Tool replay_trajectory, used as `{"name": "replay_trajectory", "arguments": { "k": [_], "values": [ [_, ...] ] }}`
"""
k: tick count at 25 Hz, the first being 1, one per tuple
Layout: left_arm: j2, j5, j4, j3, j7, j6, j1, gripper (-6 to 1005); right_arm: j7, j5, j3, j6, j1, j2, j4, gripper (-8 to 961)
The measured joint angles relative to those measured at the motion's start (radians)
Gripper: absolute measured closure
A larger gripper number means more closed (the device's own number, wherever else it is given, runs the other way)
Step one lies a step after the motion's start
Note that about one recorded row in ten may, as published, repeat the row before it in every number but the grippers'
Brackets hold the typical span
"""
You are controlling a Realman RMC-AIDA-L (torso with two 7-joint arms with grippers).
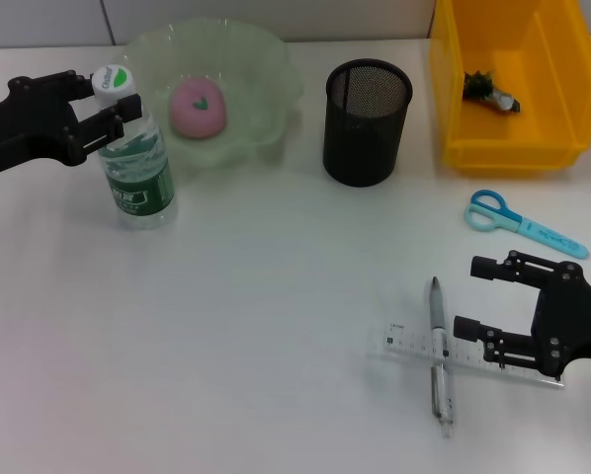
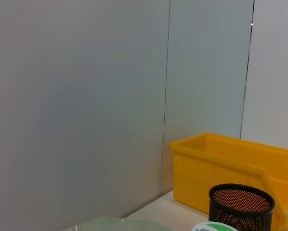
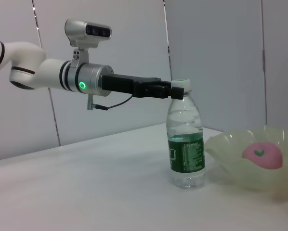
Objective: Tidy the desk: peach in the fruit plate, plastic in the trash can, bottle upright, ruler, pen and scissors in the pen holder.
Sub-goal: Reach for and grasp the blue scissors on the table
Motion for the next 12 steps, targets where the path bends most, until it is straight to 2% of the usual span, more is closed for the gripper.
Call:
{"name": "replay_trajectory", "arguments": {
  "k": [7,12],
  "values": [
    [-0.005,0.0,0.001,0.0,0.011,0.0,0.0,553,0.0,0.0,0.0,0.0,0.001,0.0,0.0,210],
    [-0.01,0.0,0.006,-0.004,0.011,0.0,0.0,501,0.0,0.0,0.0,0.0,0.002,0.0,0.0,210]
  ]
}}
